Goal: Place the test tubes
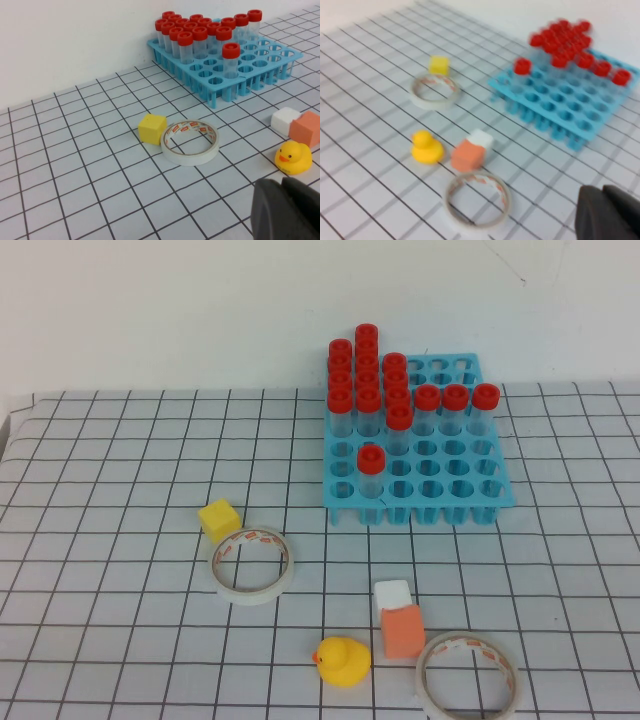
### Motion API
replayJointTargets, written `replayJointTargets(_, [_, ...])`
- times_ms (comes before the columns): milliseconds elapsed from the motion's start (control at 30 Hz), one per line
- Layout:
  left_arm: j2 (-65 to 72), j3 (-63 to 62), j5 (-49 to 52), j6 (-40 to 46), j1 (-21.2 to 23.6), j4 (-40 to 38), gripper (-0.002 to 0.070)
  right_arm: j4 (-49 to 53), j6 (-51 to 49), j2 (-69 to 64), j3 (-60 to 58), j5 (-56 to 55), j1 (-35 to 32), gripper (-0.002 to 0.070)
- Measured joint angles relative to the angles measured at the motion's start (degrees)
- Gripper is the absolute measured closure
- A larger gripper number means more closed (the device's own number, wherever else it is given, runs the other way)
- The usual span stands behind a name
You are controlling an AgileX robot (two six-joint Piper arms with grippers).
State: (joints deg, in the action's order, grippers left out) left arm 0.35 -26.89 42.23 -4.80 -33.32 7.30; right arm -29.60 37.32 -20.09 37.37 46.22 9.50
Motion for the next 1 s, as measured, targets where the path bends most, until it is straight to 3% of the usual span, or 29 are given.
replayJointTargets(200, [0.0, 0.0, 0.0, 0.0, 0.0, 0.0, 0.0676, 4.4, -5.5, 6.1, -4.4, -2.4, 0.0, 0.0676])
replayJointTargets(733, [0.0, 0.0, 0.0, 0.1, 0.0, 0.0, 0.0676, 6.3, -5.3, 20.8, -34.3, -42.9, -0.1, 0.0677])
replayJointTargets(867, [0.0, 0.0, 0.0, 0.1, 0.0, 0.0, 0.0676, 11.8, -13.2, 20.8, -38.4, -47.9, -3.5, 0.0678])
replayJointTargets(1000, [0.0, 0.0, 0.0, 0.1, 0.0, 0.0, 0.0676, 22.5, -26.2, 20.8, -38.9, -44.1, -10.1, 0.0678])
